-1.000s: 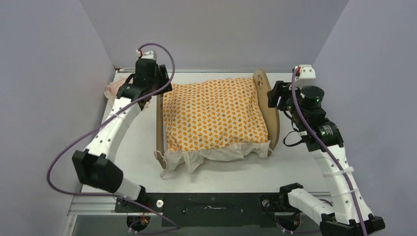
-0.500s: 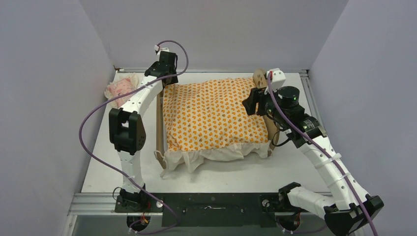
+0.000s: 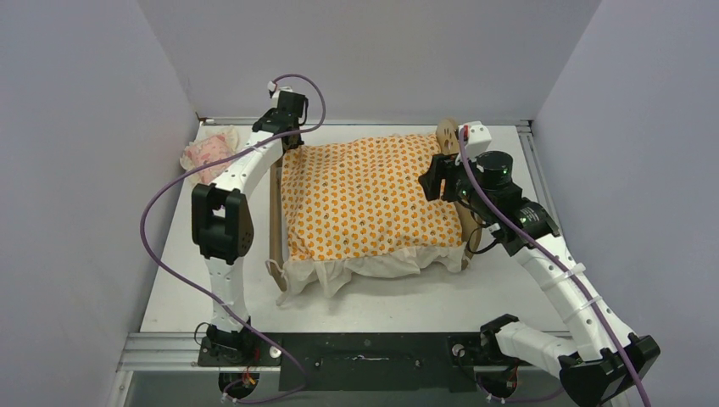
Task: Set up the pet bed
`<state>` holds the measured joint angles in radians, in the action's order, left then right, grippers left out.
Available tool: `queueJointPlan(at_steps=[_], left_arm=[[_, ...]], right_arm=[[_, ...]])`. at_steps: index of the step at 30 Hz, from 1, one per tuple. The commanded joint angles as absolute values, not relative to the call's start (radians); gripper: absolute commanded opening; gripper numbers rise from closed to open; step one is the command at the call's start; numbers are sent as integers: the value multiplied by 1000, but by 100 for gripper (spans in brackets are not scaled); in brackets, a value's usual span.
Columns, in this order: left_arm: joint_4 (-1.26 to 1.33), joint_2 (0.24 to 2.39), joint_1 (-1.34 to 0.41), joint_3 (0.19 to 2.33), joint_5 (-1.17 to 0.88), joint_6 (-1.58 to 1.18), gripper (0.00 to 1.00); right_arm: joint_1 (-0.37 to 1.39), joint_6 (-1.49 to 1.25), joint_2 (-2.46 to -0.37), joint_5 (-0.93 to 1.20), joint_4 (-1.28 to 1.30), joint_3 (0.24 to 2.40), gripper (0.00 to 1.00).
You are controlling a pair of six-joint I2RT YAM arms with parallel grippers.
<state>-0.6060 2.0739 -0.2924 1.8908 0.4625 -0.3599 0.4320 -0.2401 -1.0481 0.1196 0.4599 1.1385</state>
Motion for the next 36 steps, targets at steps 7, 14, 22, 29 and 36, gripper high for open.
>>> queueJointPlan(at_steps=[7, 14, 22, 29, 36], left_arm=[[-583, 2046, -230, 1881, 562, -305, 0], [-571, 1998, -215, 1871, 569, -305, 0], [-530, 1832, -142, 1776, 443, -390, 51], [-432, 1812, 47, 1637, 376, -460, 61], [-367, 2009, 162, 1673, 319, -491, 63]], right_arm=[[433, -242, -1042, 138, 413, 1114, 63], [452, -237, -1063, 160, 417, 1104, 63], [461, -228, -1059, 171, 429, 1113, 64], [463, -223, -1049, 178, 427, 1098, 66], [465, -218, -1049, 169, 448, 1102, 72]])
